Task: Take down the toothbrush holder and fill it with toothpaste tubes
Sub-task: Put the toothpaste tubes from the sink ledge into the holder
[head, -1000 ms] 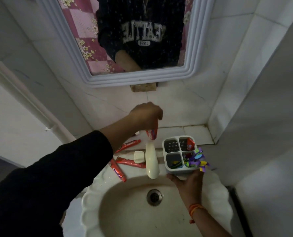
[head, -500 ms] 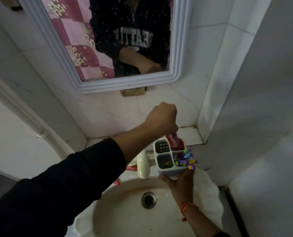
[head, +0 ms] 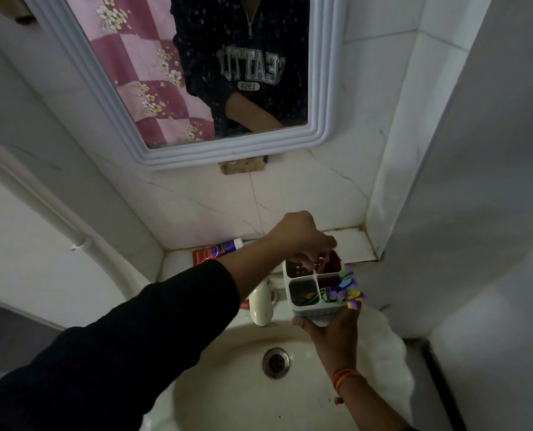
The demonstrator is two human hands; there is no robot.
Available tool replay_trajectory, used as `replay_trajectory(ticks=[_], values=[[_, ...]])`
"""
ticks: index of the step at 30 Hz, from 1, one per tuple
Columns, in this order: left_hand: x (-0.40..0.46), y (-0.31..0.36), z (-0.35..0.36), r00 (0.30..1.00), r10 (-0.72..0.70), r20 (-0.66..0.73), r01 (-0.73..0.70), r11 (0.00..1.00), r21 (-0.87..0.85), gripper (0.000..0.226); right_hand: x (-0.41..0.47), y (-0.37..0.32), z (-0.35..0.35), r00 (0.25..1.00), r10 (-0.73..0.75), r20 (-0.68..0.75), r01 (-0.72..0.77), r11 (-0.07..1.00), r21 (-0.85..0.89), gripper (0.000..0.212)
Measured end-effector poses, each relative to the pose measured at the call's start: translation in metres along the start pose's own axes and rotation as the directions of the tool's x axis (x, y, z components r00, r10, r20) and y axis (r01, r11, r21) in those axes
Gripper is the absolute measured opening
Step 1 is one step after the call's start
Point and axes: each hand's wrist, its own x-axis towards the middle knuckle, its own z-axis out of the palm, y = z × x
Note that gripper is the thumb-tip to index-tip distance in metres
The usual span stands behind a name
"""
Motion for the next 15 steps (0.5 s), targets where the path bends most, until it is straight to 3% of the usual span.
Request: replay_trajectory(ticks=[2, 5, 9, 12, 15], values=[[0.002, -0.012, -0.020, 0.997, 0.014, -0.073, -0.016, 0.999, -0.034, 0.036, 0.001, 0.000, 0.000, 1.000, 0.000, 0.000, 0.000, 1.000, -0.001, 0.116], [0.010, -0.049, -0.044, 0.982, 0.015, -0.186, -0.004, 0.998, 0.062, 0.024, 0.002, 0.002, 0.000, 1.000, -0.003, 0.000, 0.003, 1.000, -0.009, 0.112], [0.021, -0.114, -0.053, 0.971, -0.079, -0.225, 0.138, 0.956, 0.259, 0.026, 0.003, 0.007, -0.001, 1.000, 0.009, 0.027, -0.009, 1.000, -0.021, 0.105], [0.019, -0.150, -0.041, 0.977, 0.011, -0.212, 0.093, 0.874, 0.476, 0.036, 0.006, 0.008, -0.003, 0.998, 0.032, 0.058, -0.031, 0.999, -0.024, 0.097], [0.027, -0.183, -0.026, 0.974, -0.047, -0.224, 0.164, 0.826, 0.540, 0.037, 0.011, 0.006, -0.008, 0.995, 0.052, 0.089, -0.049, 0.998, -0.030, 0.089]])
